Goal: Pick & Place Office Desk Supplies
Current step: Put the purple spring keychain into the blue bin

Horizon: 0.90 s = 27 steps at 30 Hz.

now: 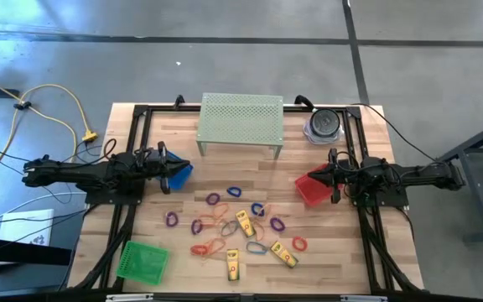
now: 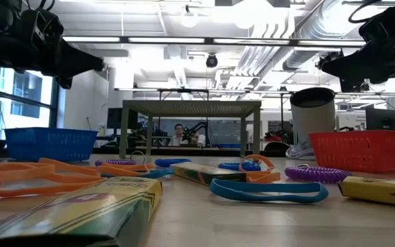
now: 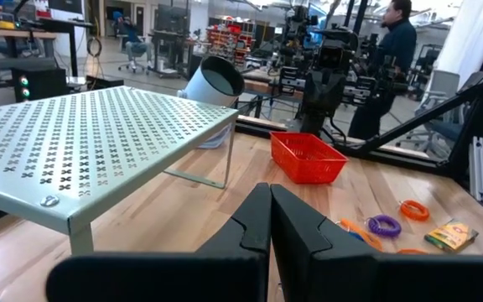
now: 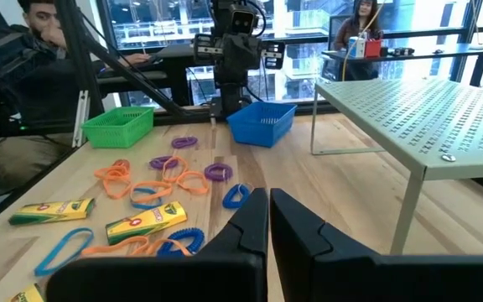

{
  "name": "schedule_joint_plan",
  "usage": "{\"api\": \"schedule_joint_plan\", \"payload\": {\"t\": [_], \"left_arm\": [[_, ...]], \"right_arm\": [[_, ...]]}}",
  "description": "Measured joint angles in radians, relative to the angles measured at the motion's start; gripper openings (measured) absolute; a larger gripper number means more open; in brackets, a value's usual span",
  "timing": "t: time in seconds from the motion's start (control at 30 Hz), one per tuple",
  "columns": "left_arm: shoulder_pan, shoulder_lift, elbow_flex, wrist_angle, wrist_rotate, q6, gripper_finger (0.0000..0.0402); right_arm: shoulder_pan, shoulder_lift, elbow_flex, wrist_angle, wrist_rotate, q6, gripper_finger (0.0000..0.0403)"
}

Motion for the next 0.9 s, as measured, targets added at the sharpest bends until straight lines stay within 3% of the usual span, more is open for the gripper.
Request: {"api": "schedule_joint_plan", "payload": {"t": [0.17,0.37,0.6,0.9], "left_arm": [[0.000,0.000,0.000,0.000,0.000,0.000,0.0000],[0.000,0.000,0.000,0.000,0.000,-0.002,0.0000],[0.000,0.000,0.000,0.000,0.000,-0.002,0.0000],[0.000,0.000,0.000,0.000,0.000,-0.002,0.0000]], "right_arm": [[0.000,0.000,0.001,0.000,-0.005,0.004,0.0004],[0.000,0.000,0.004,-0.008,0.080,0.029,0.0004],[0.000,0.000,0.005,-0.015,0.055,0.026,0.0004],[0.000,0.004,0.005,-0.002,0.108,0.045,0.0004]]}}
